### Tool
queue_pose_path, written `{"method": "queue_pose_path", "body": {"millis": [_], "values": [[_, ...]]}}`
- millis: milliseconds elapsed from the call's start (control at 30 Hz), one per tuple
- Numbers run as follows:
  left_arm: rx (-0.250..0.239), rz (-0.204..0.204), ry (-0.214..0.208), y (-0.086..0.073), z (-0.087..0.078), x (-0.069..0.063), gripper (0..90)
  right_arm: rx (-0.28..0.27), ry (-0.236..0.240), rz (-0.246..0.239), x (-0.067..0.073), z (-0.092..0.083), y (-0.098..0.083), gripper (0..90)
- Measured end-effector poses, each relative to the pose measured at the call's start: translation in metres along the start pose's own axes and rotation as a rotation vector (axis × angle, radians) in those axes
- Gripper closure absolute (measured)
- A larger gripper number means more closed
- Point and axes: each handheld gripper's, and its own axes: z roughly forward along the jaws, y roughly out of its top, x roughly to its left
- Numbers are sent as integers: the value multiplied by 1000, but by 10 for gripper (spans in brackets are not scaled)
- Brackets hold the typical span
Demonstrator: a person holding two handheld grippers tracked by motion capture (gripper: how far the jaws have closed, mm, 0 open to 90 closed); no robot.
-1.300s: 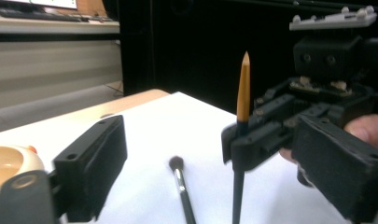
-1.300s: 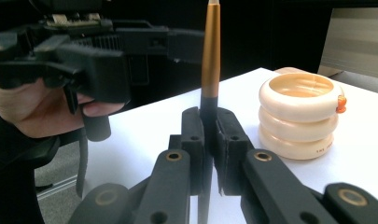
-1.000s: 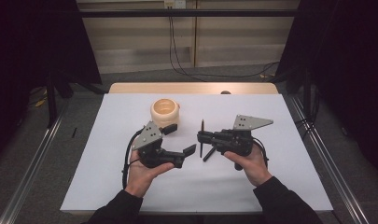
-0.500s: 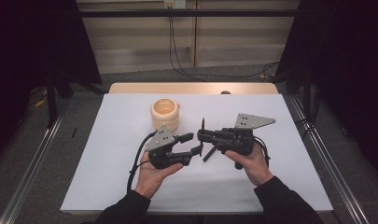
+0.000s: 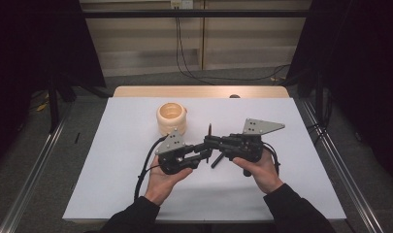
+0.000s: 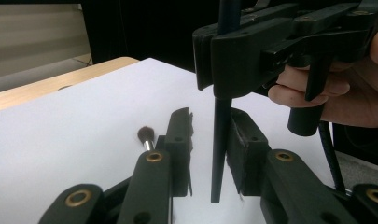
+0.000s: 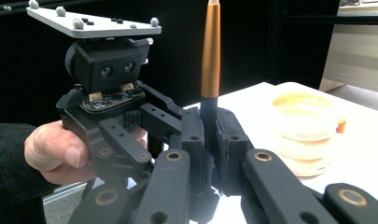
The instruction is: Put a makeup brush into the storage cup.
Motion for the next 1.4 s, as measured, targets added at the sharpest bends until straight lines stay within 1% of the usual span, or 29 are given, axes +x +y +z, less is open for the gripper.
{"method": "queue_pose_path", "body": {"millis": [33, 67, 133, 200, 267, 300, 367, 400, 433, 500, 567, 633, 733, 767, 800, 867, 933, 1000, 1033, 1067, 1100, 1133, 1167, 1200, 1233, 1267, 1333, 1367, 1400], "values": [[-2, -8, -19, 0, 0, 1, 720, 0, 0, 0, 0, 0, 0, 832], [-6, -16, -25, 1, 0, 0, 737, 3, 3, 3, 0, 0, -1, 832], [-1, -3, -16, 2, -1, -1, 756, 9, 1, 0, 1, 2, -1, 832], [-8, -12, -28, 2, 0, -1, 777, 14, -3, -2, 0, 2, -2, 832], [-3, -19, -34, 2, 0, 0, 784, 12, 1, 3, 0, 2, -2, 831], [0, -18, -45, 2, 0, 1, 796, 15, 0, -1, 0, 2, -3, 832], [2, -18, -37, 2, 0, 0, 825, 16, -5, -1, 0, 2, -3, 832], [9, -9, -32, 2, -1, -1, 834, 14, -1, 3, -1, 2, -3, 831], [9, -10, -30, 2, -1, -1, 837, 17, -4, 1, -1, 2, -3, 831], [0, -23, -43, 2, 0, 0, 840, 12, 0, 5, -1, 3, -3, 831], [1, -19, -42, 2, -1, 1, 841, 6, -7, 7, 0, 2, -3, 831], [-1, -20, -41, 2, -1, 0, 842, 3, -2, 7, 0, 2, -3, 829], [-8, -33, -51, 2, 0, 0, 843, 1, 0, 8, 0, 2, -3, 822], [-10, -43, -56, 2, 0, 0, 843, 0, -2, 5, 0, 1, -3, 809], [-9, -37, -54, 2, 0, 1, 843, -5, -1, 5, 0, 1, -3, 795], [-10, -45, -55, 1, -1, 2, 843, -12, -6, 1, 1, 0, -2, 755], [-20, -57, -53, 1, 0, 2, 843, -15, 4, -1, 0, 1, -2, 746], [-24, -54, -47, 1, 0, 3, 843, -14, 4, 1, 0, 1, -3, 690], [-26, -57, -49, 1, 0, 2, 843, -14, 9, 0, 1, 1, -3, 681], [-29, -55, -44, 1, 0, 2, 843, -15, 3, -4, 2, 2, -3, 604], [-31, -56, -42, 1, -1, 2, 843, -15, 3, -4, 2, 2, -3, 604], [-32, -54, -39, 2, -1, 2, 843, -22, -5, 2, 2, 2, -3, 516], [-34, -55, -38, 1, -2, 2, 843, -24, -3, 2, 2, 2, -3, 483], [-32, -45, -36, 1, -2, 3, 844, -26, -7, 4, 2, 2, -3, 444], [-36, -49, -37, 1, -2, 3, 843, -29, -15, 7, 2, 2, -3, 444], [-35, -47, -38, 1, -3, 3, 843, -29, -15, 7, 2, 2, -3, 394], [-37, -51, -27, 1, -3, 3, 843, -38, -23, 16, 2, 2, -3, 333], [-38, -51, -23, 1, -4, 3, 844, -40, -30, 16, 3, 1, -3, 286], [-32, -42, -25, 2, -5, 5, 844, -47, -49, 24, 3, 1, -3, 203]]}}
